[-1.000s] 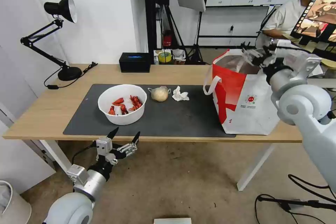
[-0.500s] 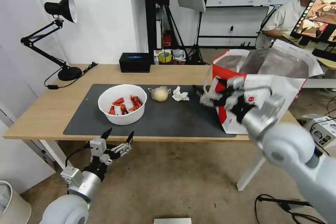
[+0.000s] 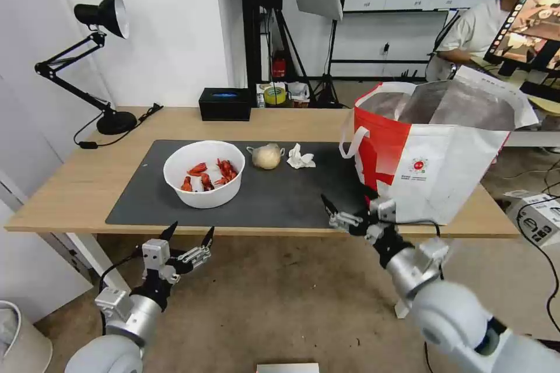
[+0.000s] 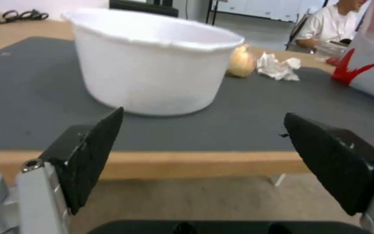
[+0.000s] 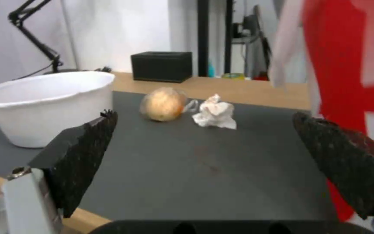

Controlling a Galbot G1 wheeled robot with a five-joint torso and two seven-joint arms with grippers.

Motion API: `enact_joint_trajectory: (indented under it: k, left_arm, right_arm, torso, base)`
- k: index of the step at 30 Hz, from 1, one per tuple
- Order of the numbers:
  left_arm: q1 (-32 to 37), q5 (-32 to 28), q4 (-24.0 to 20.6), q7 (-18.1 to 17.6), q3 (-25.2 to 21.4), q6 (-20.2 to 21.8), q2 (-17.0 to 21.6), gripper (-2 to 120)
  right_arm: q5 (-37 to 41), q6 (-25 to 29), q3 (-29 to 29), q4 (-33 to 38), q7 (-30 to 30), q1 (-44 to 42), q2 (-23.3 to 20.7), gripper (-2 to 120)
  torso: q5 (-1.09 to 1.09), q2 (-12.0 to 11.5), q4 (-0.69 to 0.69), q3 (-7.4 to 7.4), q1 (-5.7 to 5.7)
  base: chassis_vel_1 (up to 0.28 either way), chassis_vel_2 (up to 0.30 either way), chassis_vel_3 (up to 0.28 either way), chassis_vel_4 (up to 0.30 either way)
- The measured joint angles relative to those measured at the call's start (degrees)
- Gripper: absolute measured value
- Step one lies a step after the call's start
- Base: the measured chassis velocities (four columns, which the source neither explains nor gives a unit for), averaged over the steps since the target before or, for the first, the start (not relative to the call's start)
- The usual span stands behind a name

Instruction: Pick up the trash from the table and place it into the takeout bag.

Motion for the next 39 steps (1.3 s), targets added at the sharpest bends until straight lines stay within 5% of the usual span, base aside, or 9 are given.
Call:
enact_joint_trajectory:
  k: [7,39]
  left_arm:
    - [1.0,0.6,2.6,0.7,-1.0,-1.4,-0.6,100]
    - [2.4,2.7,3.7,1.5,-0.1,-2.2,-1.8,100]
  right_arm:
    - [-4.5,4.6,0.0,-3.4,1.6,-6.3,1.9,100]
    - [-4.4,3.9,-2.0,-3.9,3.2,-7.0,2.4,100]
  torso:
    - [0.0,0.0,0.0,0.0,0.0]
    - [0.0,0.0,0.0,0.0,0.01]
  base:
    - [0.0,0.0,0.0,0.0]
    - [0.0,0.0,0.0,0.0]
